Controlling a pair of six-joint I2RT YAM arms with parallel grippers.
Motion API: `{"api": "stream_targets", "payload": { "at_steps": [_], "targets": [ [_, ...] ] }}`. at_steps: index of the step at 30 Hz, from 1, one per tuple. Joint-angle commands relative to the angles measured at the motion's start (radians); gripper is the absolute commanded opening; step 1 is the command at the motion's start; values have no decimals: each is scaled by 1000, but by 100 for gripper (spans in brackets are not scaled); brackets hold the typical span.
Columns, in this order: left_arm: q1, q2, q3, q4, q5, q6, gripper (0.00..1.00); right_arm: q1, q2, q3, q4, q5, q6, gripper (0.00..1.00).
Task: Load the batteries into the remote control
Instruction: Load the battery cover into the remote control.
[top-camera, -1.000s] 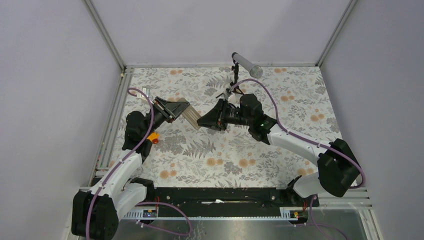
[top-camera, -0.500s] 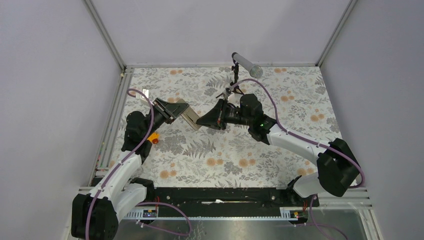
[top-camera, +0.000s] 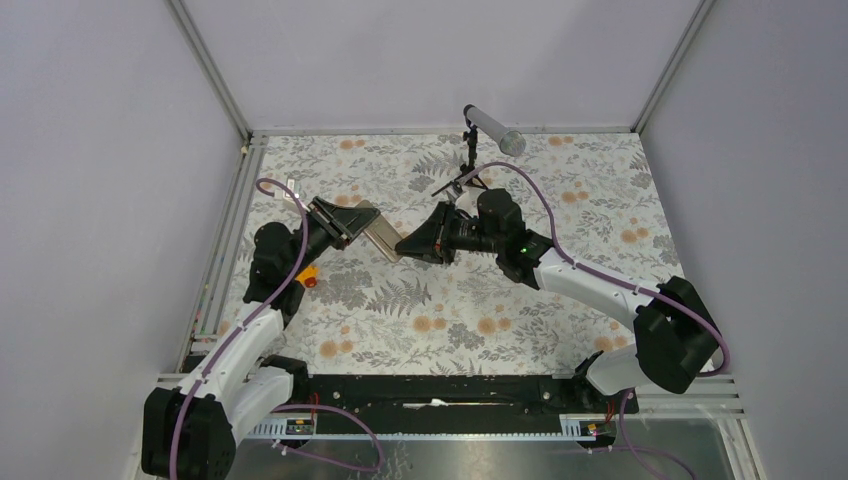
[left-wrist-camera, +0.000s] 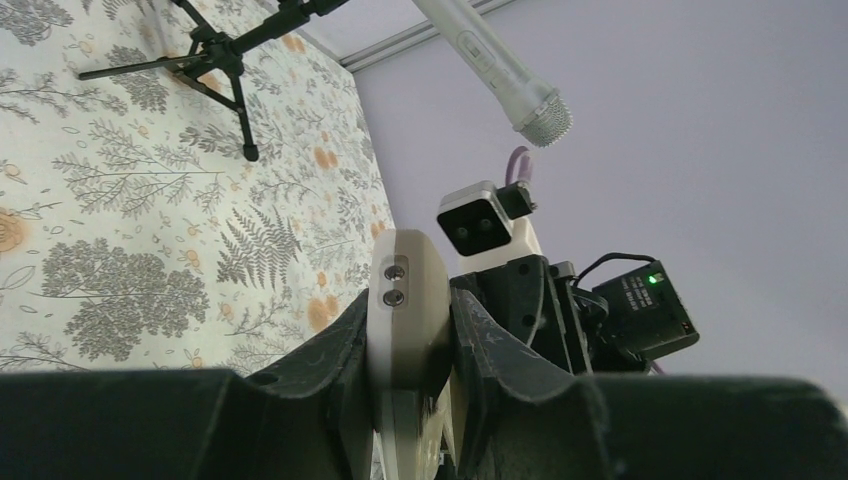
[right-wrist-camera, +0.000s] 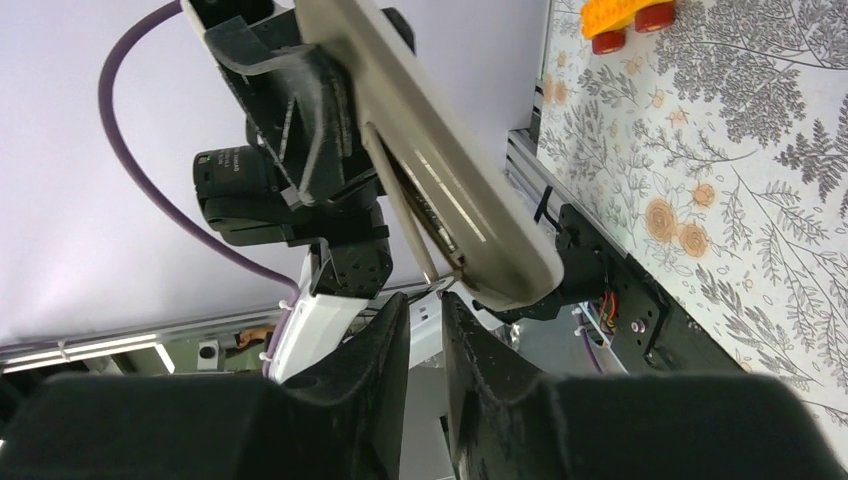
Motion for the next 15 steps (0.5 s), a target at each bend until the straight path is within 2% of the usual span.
{"api": "stream_targets", "payload": {
  "at_steps": [1, 7, 11, 15],
  "targets": [
    [-8, -22, 12, 106, 21, -35, 0, 0, -25, 19, -28, 24, -21, 25],
    [-8, -17, -7, 153, 26, -67, 0, -1, -31, 3, 6, 31, 0, 23],
    [-8, -13, -9, 166, 28, -72, 0, 0, -37, 11, 10, 42, -12, 33],
    [-8, -12, -5, 164, 30, -72, 0, -1, -37, 33, -25, 48, -41, 20]
  ]
}}
